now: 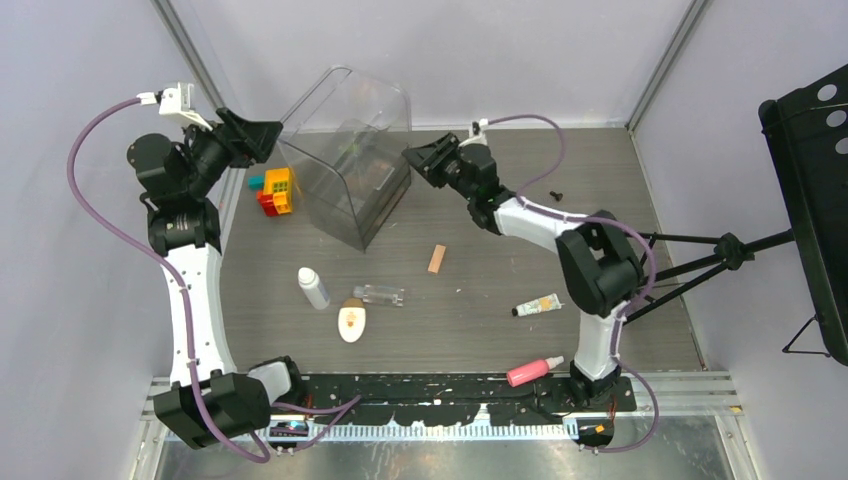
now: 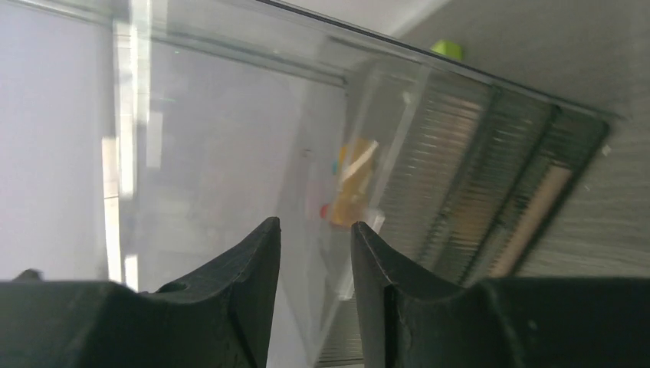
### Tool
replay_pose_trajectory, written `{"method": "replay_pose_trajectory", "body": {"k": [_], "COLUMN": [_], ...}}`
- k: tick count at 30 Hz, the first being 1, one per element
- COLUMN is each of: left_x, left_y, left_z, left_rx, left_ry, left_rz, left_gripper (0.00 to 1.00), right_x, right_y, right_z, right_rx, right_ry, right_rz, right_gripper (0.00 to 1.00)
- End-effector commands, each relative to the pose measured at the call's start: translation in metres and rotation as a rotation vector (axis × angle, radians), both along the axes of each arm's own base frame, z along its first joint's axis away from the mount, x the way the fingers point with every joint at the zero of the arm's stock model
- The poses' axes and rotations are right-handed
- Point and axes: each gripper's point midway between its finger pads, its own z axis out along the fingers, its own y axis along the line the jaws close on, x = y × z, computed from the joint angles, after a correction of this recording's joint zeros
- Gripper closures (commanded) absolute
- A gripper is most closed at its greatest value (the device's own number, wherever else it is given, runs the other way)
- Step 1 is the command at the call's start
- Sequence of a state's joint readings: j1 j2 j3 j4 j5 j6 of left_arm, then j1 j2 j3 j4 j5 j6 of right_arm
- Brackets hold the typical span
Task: Organize the makeup
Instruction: Open the storage box at the center of the board.
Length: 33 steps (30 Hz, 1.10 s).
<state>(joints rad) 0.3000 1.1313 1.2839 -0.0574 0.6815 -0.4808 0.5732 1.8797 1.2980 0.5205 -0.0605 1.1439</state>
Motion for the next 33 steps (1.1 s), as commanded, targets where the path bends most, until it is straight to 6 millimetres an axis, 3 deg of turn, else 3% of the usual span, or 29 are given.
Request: {"method": "replay_pose_trajectory", "body": {"k": [1, 5, 15, 33], "left_x": [-0.002, 0.0, 0.008, 0.012], "left_y": [-0.002, -0.002, -0.001, -0.003], "left_z": [0.011, 0.006, -0.006, -0.008], "left_rx": [0.035, 0.04, 0.032, 0.028], "left_ry": [-0.057, -0.048, -0.023, -0.032], "left_rz": [0.003, 0.003, -0.004, -0.019], "left_gripper": [0.32, 0.32, 0.31, 0.31], "right_x": [0.003, 0.004, 0.007, 0.008], "right_y": [0.016, 0.025, 0.035, 0.046], "right_z": [-0.001, -0.02, -0.04, -0.035], "right_rx": [0.13, 0.179, 0.344, 0.438], "right_ry": [-0.003, 0.035, 0.055, 0.033], "right_rz": [0.045, 0.062, 0.104, 0.15], "right_gripper": [0.56, 0.56, 0.61, 0.69]}}
